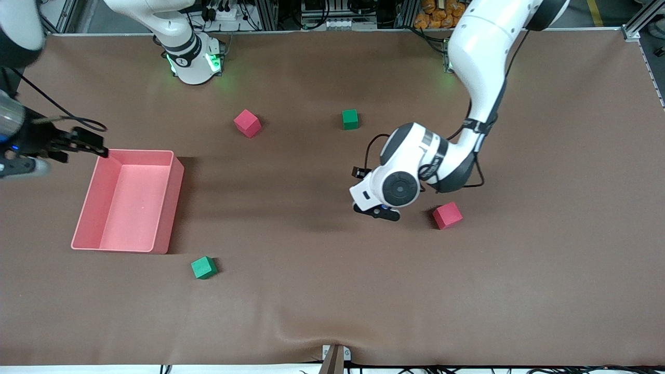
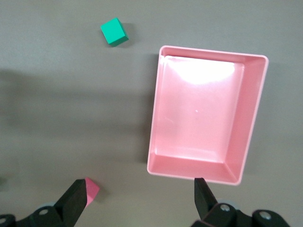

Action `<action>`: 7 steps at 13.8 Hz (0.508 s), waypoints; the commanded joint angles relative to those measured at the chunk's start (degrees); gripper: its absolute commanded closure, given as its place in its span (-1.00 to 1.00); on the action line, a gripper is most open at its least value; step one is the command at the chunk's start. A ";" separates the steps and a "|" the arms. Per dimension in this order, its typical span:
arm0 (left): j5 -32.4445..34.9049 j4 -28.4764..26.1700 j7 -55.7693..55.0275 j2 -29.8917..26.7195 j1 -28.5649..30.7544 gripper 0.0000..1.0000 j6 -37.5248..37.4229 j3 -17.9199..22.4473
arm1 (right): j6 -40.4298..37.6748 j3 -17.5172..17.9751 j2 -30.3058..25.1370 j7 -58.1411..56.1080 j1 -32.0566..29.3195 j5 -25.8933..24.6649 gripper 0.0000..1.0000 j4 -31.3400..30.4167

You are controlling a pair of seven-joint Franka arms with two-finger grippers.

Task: Place and upright button with both arms
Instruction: 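Grasp the button base with the left gripper while the right gripper retracts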

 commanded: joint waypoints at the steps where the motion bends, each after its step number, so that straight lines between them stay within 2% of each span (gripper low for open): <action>1: 4.07 2.27 -0.40 3.16 -3.53 -1.00 0.31 1.75 | -4.45 1.82 -1.10 -0.12 -2.59 -3.65 -1.00 4.71; 4: 4.35 2.27 -0.83 4.74 -4.85 -0.95 0.40 1.75 | -8.31 2.53 -4.43 0.75 -4.08 -5.43 -1.00 6.04; 7: 4.44 2.27 -1.01 6.41 -6.00 -0.79 0.49 2.19 | -9.56 6.91 -5.41 0.84 -10.93 -4.64 -1.00 5.60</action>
